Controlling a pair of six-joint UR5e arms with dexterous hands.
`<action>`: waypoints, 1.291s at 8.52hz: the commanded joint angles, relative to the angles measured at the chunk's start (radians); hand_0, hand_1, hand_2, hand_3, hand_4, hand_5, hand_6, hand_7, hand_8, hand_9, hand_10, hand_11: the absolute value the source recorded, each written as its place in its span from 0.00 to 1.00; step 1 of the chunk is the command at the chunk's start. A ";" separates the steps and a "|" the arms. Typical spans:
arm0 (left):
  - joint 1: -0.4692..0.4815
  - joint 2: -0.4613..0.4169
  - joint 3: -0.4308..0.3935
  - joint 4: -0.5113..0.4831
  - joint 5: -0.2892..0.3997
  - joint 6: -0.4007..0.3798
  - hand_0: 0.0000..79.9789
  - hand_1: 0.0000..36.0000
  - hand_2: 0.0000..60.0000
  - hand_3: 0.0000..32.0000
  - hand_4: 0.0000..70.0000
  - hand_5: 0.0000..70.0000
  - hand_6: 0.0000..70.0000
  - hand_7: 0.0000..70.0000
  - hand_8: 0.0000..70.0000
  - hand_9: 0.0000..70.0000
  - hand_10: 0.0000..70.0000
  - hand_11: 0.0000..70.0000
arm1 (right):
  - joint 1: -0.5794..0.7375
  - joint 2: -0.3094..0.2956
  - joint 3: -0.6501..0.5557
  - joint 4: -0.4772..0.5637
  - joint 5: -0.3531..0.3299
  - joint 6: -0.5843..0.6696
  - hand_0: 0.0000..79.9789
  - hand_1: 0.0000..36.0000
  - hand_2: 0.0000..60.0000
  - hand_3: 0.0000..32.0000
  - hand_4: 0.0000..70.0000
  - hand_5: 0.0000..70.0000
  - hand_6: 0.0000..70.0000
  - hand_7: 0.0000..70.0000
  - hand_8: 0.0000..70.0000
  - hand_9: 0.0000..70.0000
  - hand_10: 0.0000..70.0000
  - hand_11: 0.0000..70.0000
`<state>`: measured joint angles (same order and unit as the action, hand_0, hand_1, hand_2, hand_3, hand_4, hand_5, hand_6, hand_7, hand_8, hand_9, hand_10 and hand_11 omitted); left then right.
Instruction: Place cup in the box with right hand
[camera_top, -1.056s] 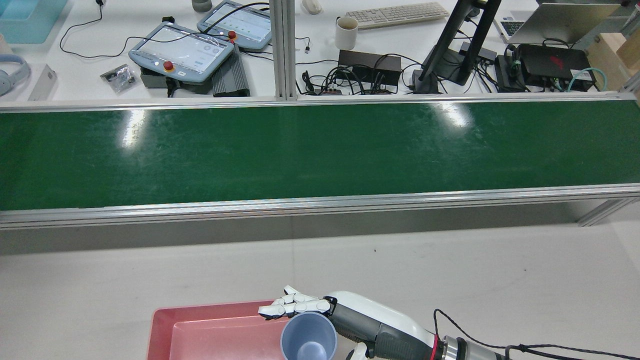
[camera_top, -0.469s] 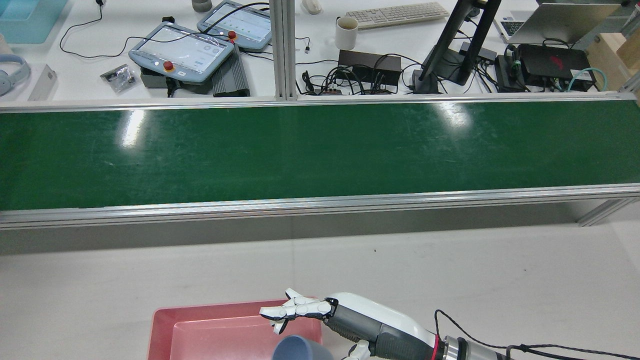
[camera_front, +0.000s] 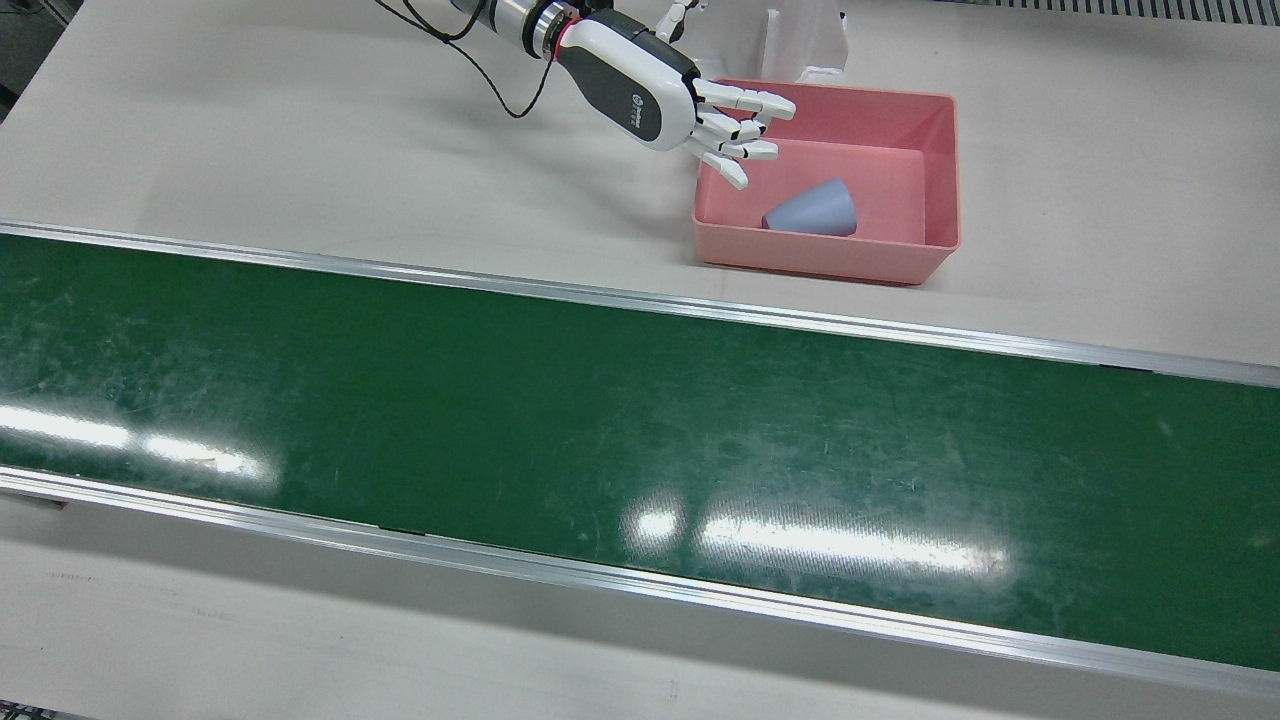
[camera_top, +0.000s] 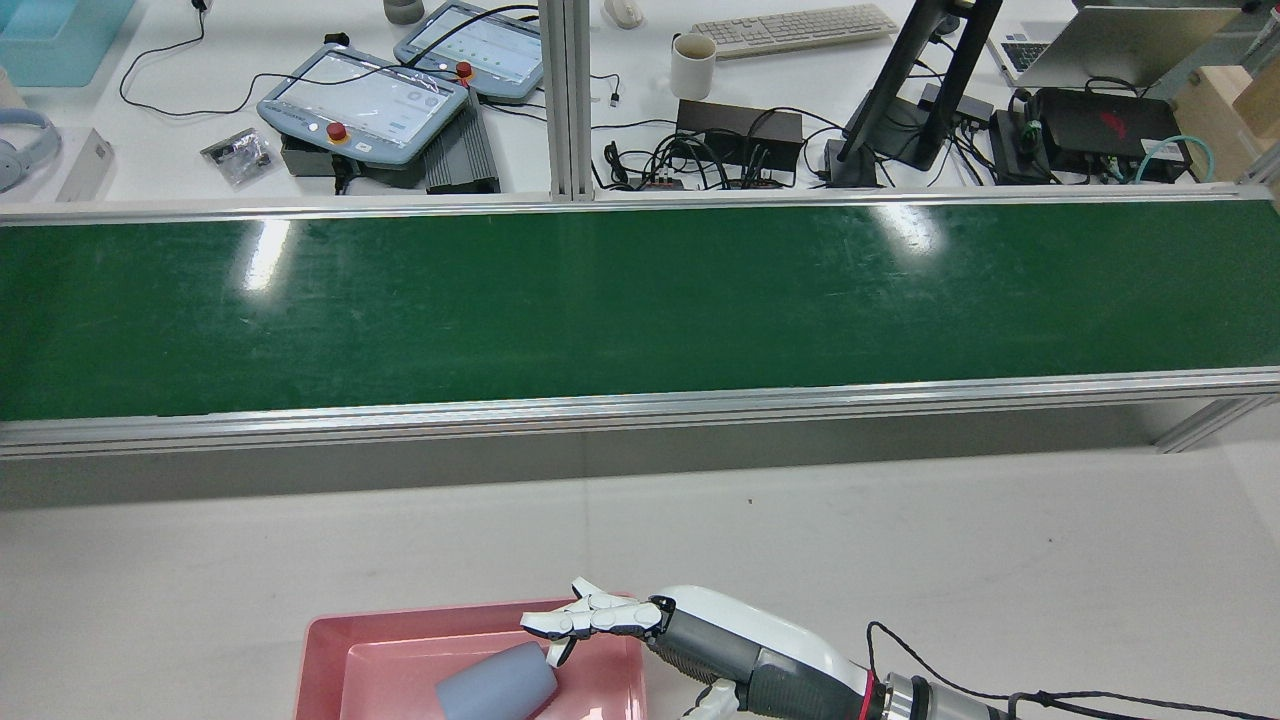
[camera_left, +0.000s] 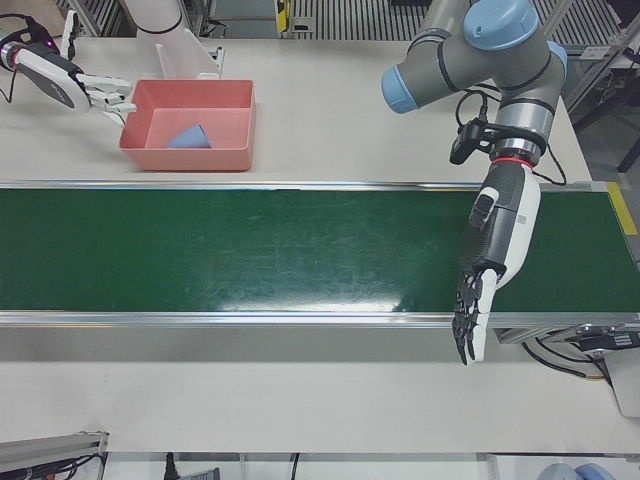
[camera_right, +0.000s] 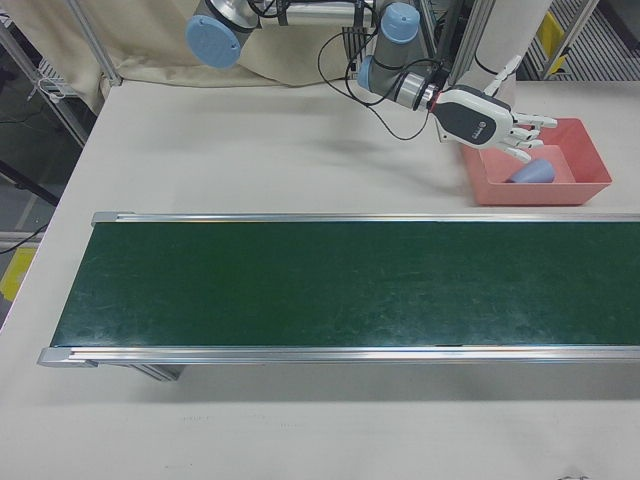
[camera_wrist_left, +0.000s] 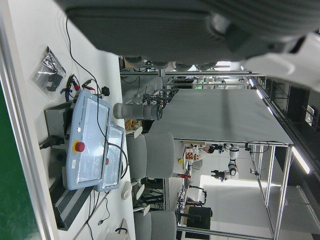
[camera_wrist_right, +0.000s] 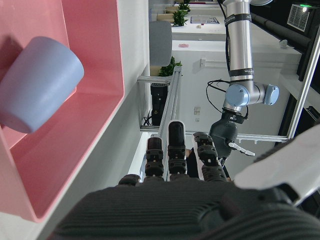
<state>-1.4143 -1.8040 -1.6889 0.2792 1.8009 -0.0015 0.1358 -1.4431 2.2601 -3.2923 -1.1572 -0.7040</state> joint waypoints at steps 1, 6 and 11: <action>0.000 0.000 0.000 0.000 0.000 0.000 0.00 0.00 0.00 0.00 0.00 0.00 0.00 0.00 0.00 0.00 0.00 0.00 | 0.265 -0.004 0.123 -0.071 -0.001 0.027 0.25 0.15 0.12 0.00 0.00 0.02 0.15 0.77 0.12 0.31 0.00 0.00; 0.000 0.000 -0.002 0.000 0.000 0.000 0.00 0.00 0.00 0.00 0.00 0.00 0.00 0.00 0.00 0.00 0.00 0.00 | 1.013 -0.019 -0.229 -0.172 -0.236 0.288 0.27 0.16 0.14 0.00 0.00 0.03 0.18 0.86 0.19 0.43 0.00 0.00; 0.000 0.000 0.000 0.000 0.000 0.000 0.00 0.00 0.00 0.00 0.00 0.00 0.00 0.00 0.00 0.00 0.00 0.00 | 1.133 -0.023 -0.398 -0.161 -0.236 0.364 0.49 0.40 0.32 0.00 0.00 0.03 0.00 0.00 0.00 0.00 0.00 0.00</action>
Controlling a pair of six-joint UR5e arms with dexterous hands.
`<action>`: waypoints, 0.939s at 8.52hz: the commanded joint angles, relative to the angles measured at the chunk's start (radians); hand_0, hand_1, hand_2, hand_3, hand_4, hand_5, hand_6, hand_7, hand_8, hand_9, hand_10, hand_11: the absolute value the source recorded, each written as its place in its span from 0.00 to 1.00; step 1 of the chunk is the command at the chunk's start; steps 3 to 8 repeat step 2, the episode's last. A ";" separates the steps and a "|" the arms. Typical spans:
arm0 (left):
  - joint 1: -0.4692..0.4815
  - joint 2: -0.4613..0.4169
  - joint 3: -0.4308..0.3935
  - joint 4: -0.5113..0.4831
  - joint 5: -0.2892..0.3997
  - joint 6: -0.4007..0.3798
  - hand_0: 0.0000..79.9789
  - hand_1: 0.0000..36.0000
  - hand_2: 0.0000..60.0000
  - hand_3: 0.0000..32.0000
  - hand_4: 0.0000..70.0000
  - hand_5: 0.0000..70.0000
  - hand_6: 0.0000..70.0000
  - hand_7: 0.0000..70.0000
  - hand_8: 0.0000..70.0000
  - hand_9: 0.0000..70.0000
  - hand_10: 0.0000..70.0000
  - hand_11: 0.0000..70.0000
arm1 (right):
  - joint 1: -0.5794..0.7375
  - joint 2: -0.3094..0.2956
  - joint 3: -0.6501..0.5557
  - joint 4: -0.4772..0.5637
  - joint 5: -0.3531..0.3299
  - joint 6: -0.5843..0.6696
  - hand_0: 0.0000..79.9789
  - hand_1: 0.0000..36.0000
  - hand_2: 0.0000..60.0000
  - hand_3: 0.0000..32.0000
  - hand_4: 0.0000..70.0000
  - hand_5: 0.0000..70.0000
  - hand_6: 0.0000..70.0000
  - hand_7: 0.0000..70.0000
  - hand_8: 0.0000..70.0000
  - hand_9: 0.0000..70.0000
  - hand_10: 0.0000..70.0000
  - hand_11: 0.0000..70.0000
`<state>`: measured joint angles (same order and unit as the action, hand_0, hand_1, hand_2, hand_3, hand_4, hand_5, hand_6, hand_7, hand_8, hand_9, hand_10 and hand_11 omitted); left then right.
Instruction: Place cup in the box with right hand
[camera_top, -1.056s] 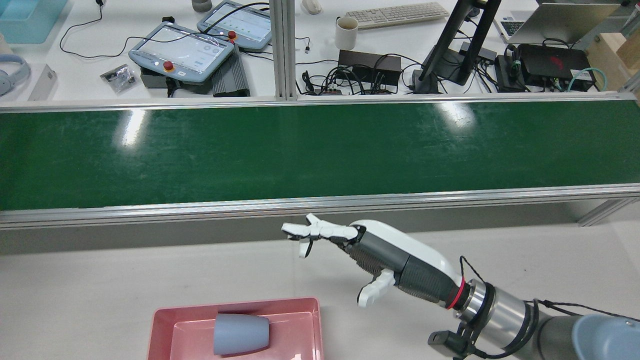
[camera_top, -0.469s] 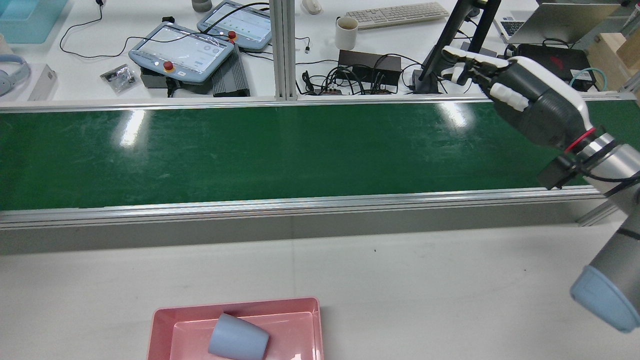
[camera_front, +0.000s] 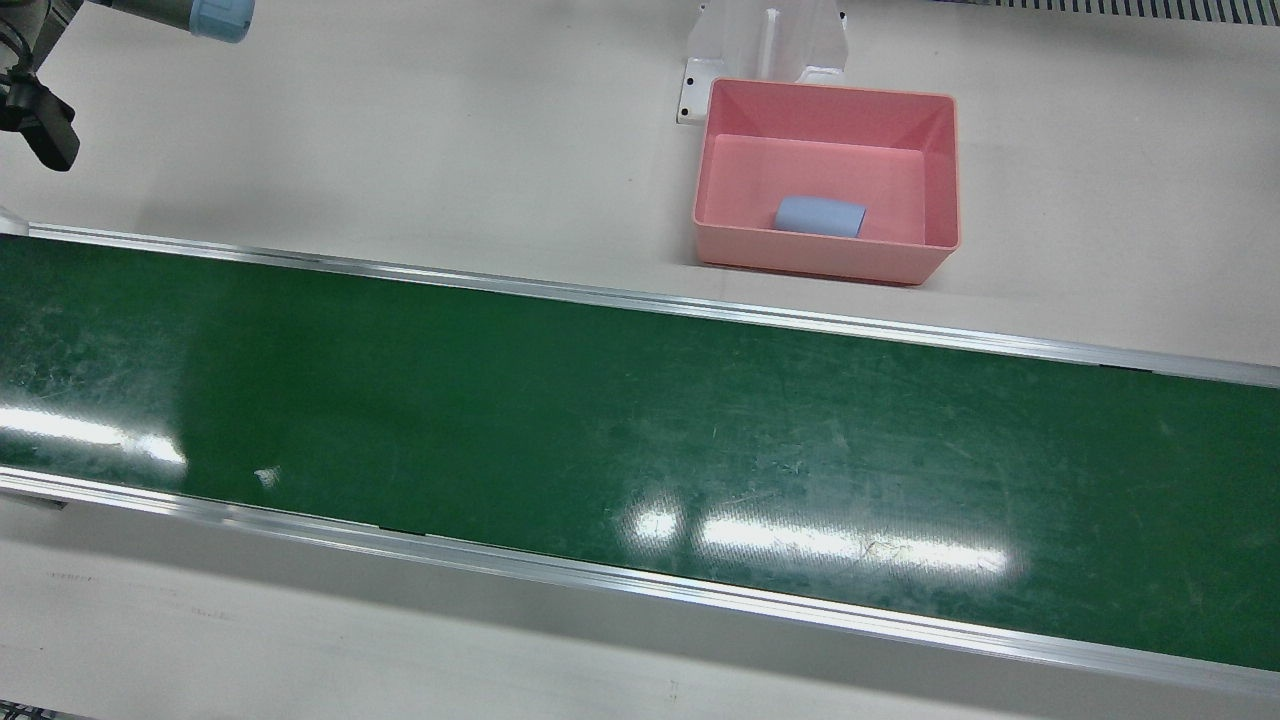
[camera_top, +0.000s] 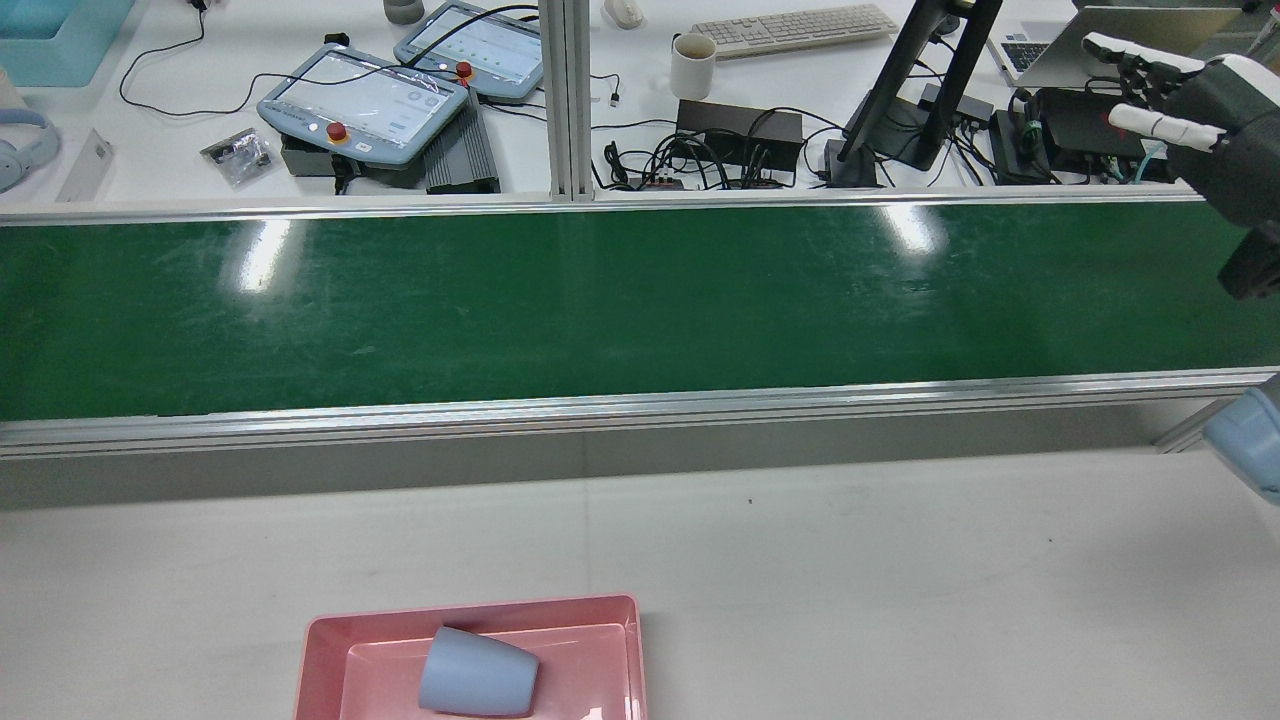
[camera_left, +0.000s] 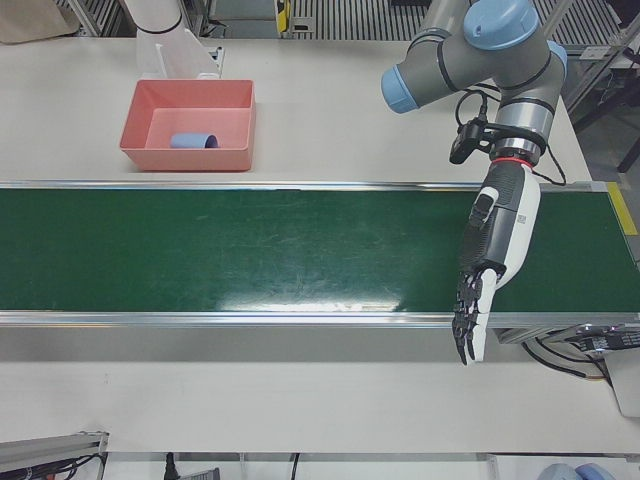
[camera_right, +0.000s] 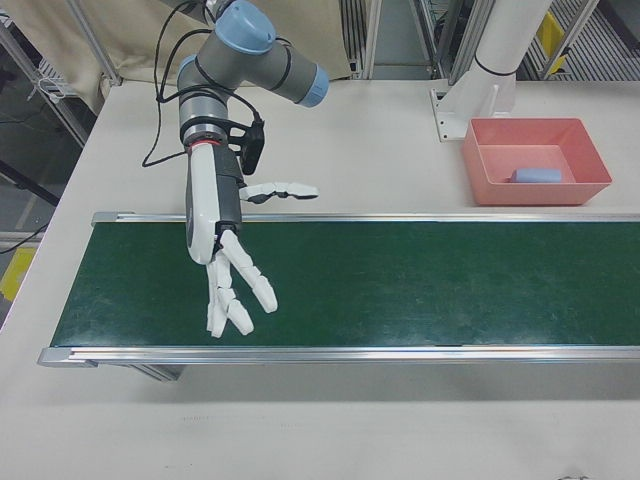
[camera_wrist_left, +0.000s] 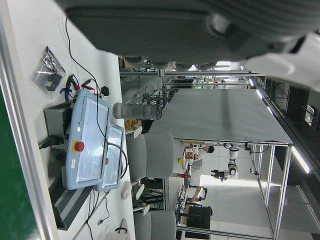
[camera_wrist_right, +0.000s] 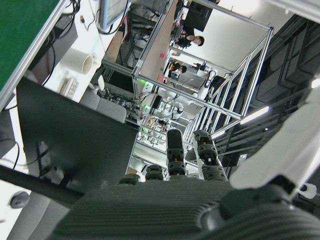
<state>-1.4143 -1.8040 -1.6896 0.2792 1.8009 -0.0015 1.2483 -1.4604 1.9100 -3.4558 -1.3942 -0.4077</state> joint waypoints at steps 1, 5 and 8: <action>0.000 0.000 0.001 0.000 0.000 0.000 0.00 0.00 0.00 0.00 0.00 0.00 0.00 0.00 0.00 0.00 0.00 0.00 | 0.022 -0.008 -0.077 0.003 0.001 0.119 0.51 0.45 0.39 0.00 0.00 0.04 0.00 0.00 0.00 0.00 0.00 0.00; 0.000 0.000 0.002 0.000 0.000 0.000 0.00 0.00 0.00 0.00 0.00 0.00 0.00 0.00 0.00 0.00 0.00 0.00 | 0.023 -0.008 -0.071 -0.009 0.001 0.121 0.52 0.48 0.42 0.00 0.00 0.04 0.00 0.00 0.00 0.00 0.00 0.00; 0.000 0.000 0.002 0.000 0.000 0.000 0.00 0.00 0.00 0.00 0.00 0.00 0.00 0.00 0.00 0.00 0.00 0.00 | 0.023 -0.008 -0.071 -0.009 0.001 0.121 0.52 0.48 0.42 0.00 0.00 0.04 0.00 0.00 0.00 0.00 0.00 0.00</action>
